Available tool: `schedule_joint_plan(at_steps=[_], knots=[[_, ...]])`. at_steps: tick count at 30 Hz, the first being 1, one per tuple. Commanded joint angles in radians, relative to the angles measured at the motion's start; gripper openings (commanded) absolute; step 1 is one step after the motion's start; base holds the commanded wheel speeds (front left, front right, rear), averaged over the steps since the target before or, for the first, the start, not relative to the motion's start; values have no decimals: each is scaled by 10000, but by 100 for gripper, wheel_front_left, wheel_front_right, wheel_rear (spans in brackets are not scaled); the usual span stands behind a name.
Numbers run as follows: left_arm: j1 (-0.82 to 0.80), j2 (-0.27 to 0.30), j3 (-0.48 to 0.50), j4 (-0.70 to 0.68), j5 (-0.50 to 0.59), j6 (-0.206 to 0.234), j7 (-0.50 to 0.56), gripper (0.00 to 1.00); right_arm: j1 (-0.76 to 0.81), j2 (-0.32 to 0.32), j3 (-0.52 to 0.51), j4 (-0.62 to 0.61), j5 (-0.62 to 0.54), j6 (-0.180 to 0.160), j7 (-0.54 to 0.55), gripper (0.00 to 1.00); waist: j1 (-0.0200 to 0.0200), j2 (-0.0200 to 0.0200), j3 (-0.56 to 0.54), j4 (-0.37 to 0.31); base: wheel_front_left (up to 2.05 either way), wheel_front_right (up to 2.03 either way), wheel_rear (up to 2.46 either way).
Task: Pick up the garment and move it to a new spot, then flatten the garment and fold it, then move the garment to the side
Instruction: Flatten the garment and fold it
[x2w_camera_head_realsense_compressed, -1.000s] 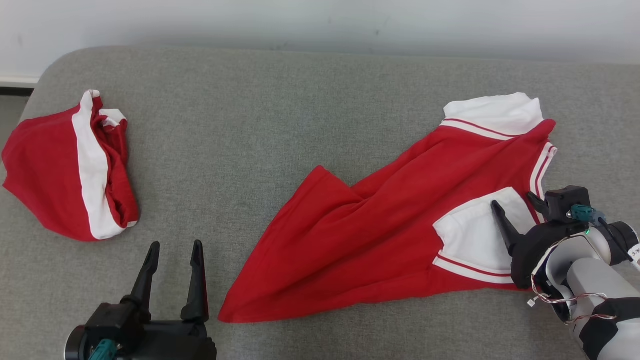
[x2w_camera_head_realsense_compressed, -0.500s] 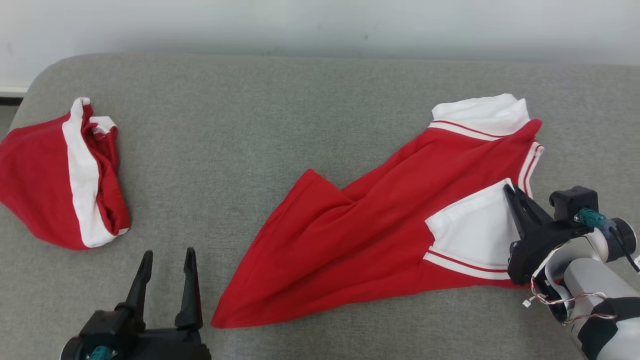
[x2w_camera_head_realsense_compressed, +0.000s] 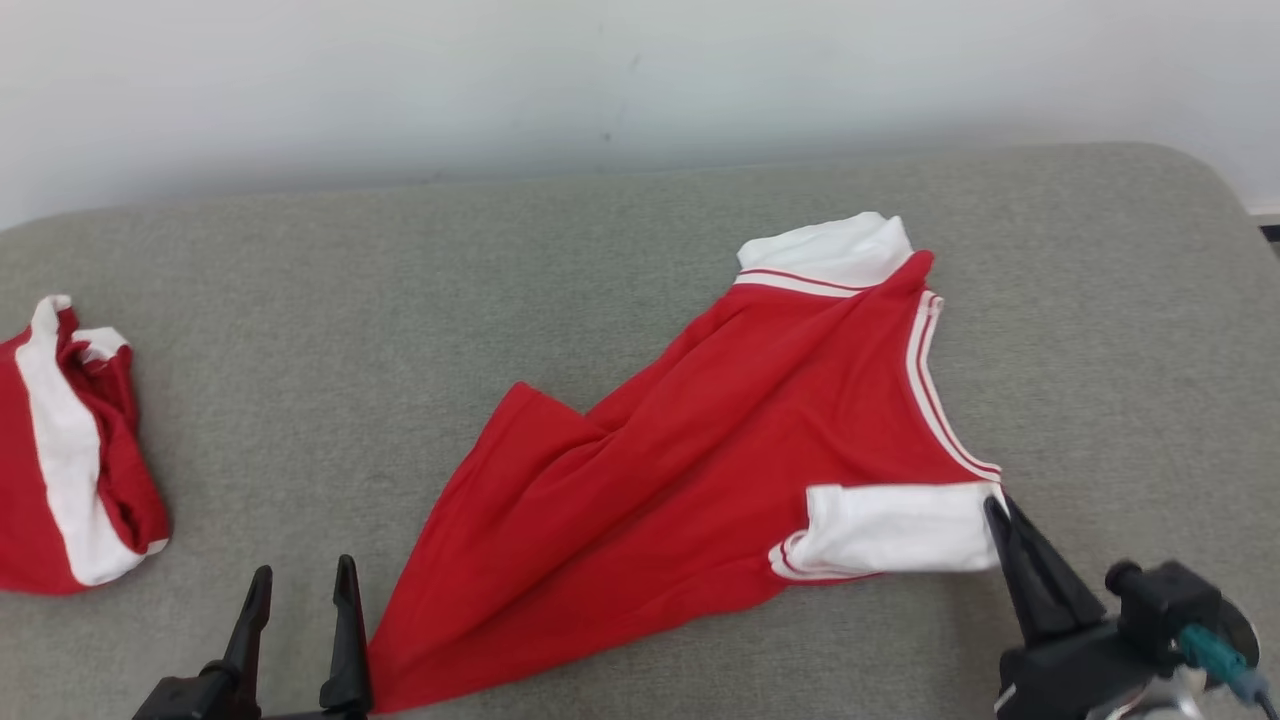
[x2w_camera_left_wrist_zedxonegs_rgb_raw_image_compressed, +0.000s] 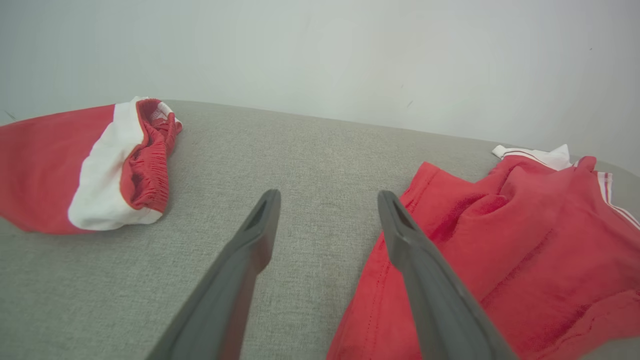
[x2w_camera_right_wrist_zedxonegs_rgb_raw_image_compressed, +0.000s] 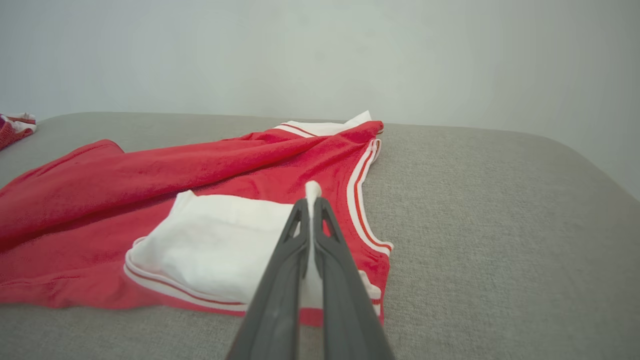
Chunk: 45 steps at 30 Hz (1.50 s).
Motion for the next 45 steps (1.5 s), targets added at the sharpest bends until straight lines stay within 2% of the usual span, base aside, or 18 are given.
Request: schedule_joint_plan(at_steps=[1,3,4,5,6,15,28,39,45], knots=[[83,10,43,19,-10,-14,-6,100,264,120,-118,-185,-18,-27,-2,0,1,0,-270,-359,0,0,0],[125,11,83,63,-35,-12,-6,100,821,297,-286,-402,-72,-27,-3,0,1,0,-335,-455,0,0,0],[147,11,90,81,-55,-8,-6,100,1044,384,-372,-459,-86,-27,-3,25,1,0,-381,-496,0,0,0],[166,10,92,104,-78,-12,-6,100,1236,453,-442,-504,-144,-27,-3,59,1,0,-414,-524,0,0,0],[176,11,107,136,-98,-34,-6,100,1395,508,-485,-536,-201,-27,-3,100,1,0,-453,-547,0,0,0],[489,11,274,214,-143,-134,-6,100,2376,1063,-1375,-1347,-407,-27,-4,100,1,0,-871,-666,0,0,0],[549,8,713,53,396,-107,-6,100,2668,1834,-2215,-2006,-912,-27,-4,100,1,0,-1038,-463,0,0,0],[697,268,1015,116,1021,-147,-6,100,2685,2134,-2068,-1972,-1296,-27,-5,100,1,0,-1216,-169,0,0,0],[768,213,1010,179,1040,-145,-6,100,2552,2223,-2012,-1899,-1319,-27,-5,100,1,0,-1243,-72,0,0,0]])
